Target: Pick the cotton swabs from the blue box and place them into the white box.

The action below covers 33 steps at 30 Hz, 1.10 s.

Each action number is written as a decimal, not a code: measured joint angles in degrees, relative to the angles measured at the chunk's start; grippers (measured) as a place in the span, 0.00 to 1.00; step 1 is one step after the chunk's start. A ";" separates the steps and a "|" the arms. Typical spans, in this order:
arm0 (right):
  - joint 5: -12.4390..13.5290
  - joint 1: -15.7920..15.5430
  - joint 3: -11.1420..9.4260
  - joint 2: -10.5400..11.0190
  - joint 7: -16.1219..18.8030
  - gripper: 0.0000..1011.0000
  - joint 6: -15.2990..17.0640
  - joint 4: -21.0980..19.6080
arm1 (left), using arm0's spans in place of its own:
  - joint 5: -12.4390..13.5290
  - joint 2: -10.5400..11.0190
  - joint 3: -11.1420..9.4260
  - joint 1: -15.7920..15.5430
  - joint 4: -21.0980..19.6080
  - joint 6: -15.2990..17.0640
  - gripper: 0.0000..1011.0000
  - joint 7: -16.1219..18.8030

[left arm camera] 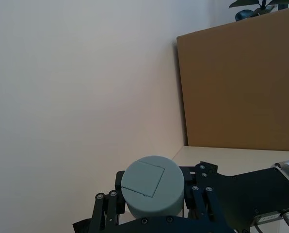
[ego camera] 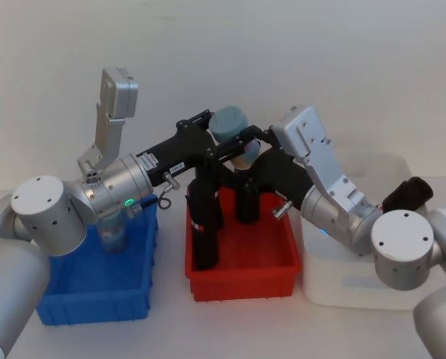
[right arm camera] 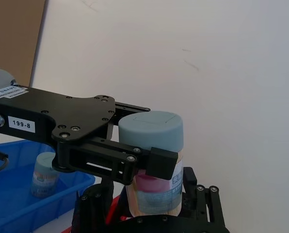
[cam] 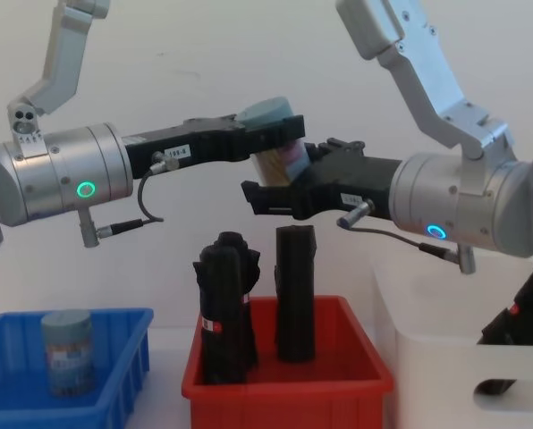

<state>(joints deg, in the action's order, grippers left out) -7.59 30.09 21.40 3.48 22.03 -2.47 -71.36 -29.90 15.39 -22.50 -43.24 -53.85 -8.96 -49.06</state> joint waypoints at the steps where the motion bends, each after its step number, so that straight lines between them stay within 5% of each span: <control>1: 0.04 0.04 0.01 -0.03 -0.02 0.92 0.01 0.04 | 0.00 -0.01 -0.01 -0.01 0.02 0.00 0.66 -0.01; 11: 0.35 0.39 0.08 -0.28 -0.26 0.64 0.17 0.42 | 0.02 -0.04 -0.05 -0.08 0.16 -0.07 0.66 -0.07; 27: 0.52 0.59 0.13 -0.43 -0.30 0.64 0.26 0.62 | -0.02 -0.06 -0.06 -0.14 0.26 -0.11 0.66 -0.09; 33: 0.56 0.62 0.28 -0.49 -0.21 0.64 0.25 0.64 | 0.03 -0.09 -0.13 -0.14 0.27 -0.09 0.80 -0.17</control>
<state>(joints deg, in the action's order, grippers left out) -7.03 30.72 21.68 3.00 21.82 -2.22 -70.72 -29.87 15.30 -22.63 -43.38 -53.58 -9.05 -49.24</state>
